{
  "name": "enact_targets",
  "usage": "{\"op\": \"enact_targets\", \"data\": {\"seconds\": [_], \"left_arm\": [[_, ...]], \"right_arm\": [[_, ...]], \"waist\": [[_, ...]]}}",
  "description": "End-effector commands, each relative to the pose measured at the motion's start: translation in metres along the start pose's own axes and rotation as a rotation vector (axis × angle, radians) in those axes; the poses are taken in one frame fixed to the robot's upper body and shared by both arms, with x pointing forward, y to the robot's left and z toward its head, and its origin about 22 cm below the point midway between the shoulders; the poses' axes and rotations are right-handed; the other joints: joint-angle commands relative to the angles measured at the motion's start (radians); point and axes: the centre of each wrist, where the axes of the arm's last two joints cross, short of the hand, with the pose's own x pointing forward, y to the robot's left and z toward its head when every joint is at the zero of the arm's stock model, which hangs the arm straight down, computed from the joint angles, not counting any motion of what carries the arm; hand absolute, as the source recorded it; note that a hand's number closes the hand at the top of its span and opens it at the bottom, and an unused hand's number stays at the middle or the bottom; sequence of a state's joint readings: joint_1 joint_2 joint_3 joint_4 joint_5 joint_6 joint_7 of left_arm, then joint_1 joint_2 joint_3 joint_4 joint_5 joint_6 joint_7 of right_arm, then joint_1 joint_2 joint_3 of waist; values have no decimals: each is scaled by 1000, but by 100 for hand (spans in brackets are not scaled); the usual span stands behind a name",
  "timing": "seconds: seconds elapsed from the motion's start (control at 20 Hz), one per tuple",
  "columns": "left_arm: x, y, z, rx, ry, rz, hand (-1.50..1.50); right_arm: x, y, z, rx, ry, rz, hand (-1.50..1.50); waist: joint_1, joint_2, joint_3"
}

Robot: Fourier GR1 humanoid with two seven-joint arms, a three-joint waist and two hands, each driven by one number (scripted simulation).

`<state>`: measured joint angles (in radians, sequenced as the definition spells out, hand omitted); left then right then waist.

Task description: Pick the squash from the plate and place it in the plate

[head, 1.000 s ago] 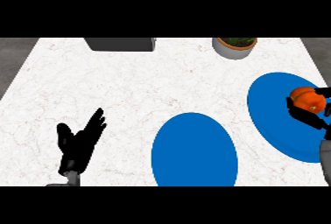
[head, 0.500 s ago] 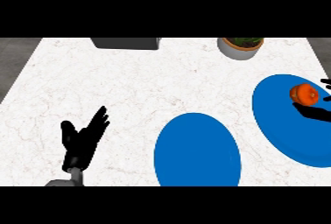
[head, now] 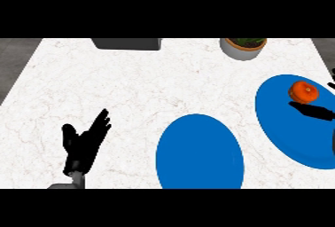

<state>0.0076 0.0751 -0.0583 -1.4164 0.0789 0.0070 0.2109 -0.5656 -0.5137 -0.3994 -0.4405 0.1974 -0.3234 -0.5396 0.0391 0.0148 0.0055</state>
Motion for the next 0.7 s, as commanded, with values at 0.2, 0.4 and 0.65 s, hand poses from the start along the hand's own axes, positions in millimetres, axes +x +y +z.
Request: {"op": "enact_targets", "data": {"seconds": [0.2,0.4,0.65], "left_arm": [[2,2,8,15,-5,20,0],[-2,1,17,17,12,-4,0],[14,-2,-5,16,-11,2,0]], "right_arm": [[-18,-33,-2,-137,15,-261,-150],[-41,-77,10,-52,34,-342,-150],[-67,-114,35,83,1,-376,-150]], "waist": [[-15,-6,-2],[-24,-11,-3],[-31,-9,-3]]}}
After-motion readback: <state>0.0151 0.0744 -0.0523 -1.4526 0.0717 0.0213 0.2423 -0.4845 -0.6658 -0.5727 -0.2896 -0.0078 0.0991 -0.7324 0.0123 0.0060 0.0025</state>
